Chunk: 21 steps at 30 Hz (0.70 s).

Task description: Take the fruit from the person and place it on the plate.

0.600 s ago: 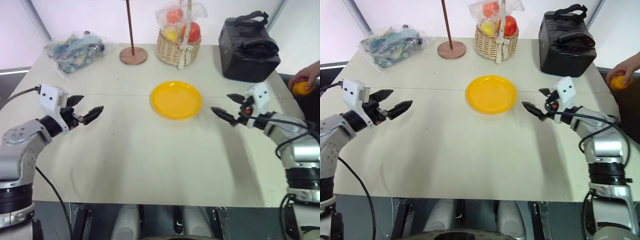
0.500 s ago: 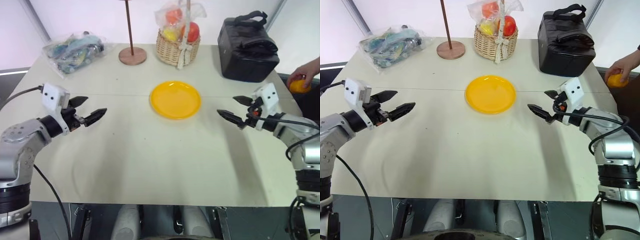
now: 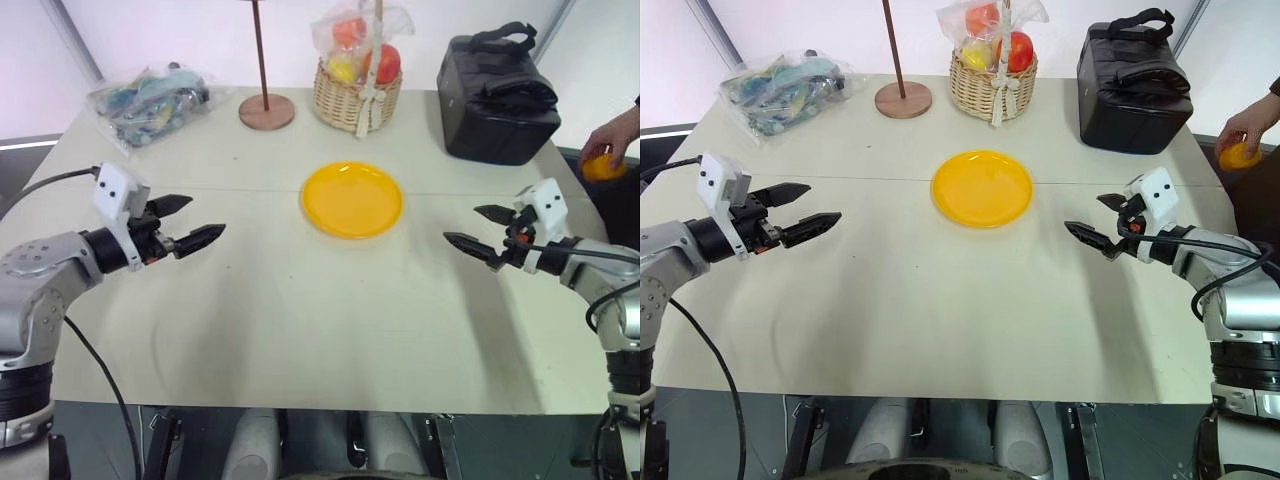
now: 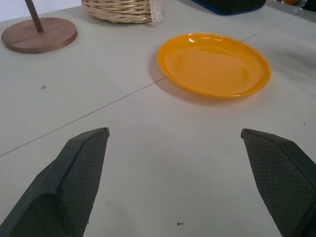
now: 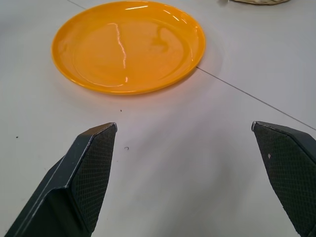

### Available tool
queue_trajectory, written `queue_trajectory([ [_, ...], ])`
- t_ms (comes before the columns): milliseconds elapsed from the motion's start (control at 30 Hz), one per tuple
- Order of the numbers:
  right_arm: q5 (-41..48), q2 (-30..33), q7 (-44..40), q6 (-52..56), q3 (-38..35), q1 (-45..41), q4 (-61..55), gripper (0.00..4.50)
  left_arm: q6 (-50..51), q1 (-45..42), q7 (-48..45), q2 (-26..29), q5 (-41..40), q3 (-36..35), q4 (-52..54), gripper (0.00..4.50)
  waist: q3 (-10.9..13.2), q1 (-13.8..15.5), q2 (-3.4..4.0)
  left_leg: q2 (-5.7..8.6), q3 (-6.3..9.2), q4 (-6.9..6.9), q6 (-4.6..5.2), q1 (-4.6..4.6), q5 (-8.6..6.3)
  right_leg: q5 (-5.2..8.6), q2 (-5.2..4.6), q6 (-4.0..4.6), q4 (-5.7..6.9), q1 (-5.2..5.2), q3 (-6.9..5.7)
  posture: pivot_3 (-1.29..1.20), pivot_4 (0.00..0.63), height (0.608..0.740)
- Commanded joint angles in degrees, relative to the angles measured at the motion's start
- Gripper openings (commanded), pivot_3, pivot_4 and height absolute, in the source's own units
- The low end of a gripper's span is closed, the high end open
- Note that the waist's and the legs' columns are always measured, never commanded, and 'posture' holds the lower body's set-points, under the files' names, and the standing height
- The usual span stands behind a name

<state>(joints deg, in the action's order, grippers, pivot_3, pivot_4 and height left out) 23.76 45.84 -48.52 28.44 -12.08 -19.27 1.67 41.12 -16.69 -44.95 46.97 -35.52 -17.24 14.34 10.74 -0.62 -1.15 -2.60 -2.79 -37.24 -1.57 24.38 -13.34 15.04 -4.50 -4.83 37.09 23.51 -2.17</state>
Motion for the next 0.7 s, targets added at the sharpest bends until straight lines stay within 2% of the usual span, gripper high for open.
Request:
queue_trajectory([
  [33,0.36,-0.32,0.46,-0.64,-0.82,-1.20,-2.05,4.50,-0.40,-1.08,0.47,0.06,-0.14,-0.61,0.17,4.49,0.00,0.00,0.00,0.00,0.00,0.00,0.00,0.00,0.00,0.00,0.00,0.00,0.00,0.00,0.00,0.00,0.150,0.740],
  [700,-1.27,-3.05,-0.15,-3.44,1.52,-3.99,2.24,4.50,0.48,1.58,3.12,-0.48,-1.03,-2.27,2.72,4.49,0.00,-0.01,0.00,0.00,-0.01,0.00,0.00,0.00,0.00,0.00,0.00,0.00,0.01,0.01,0.02,0.00,0.150,0.740],
])
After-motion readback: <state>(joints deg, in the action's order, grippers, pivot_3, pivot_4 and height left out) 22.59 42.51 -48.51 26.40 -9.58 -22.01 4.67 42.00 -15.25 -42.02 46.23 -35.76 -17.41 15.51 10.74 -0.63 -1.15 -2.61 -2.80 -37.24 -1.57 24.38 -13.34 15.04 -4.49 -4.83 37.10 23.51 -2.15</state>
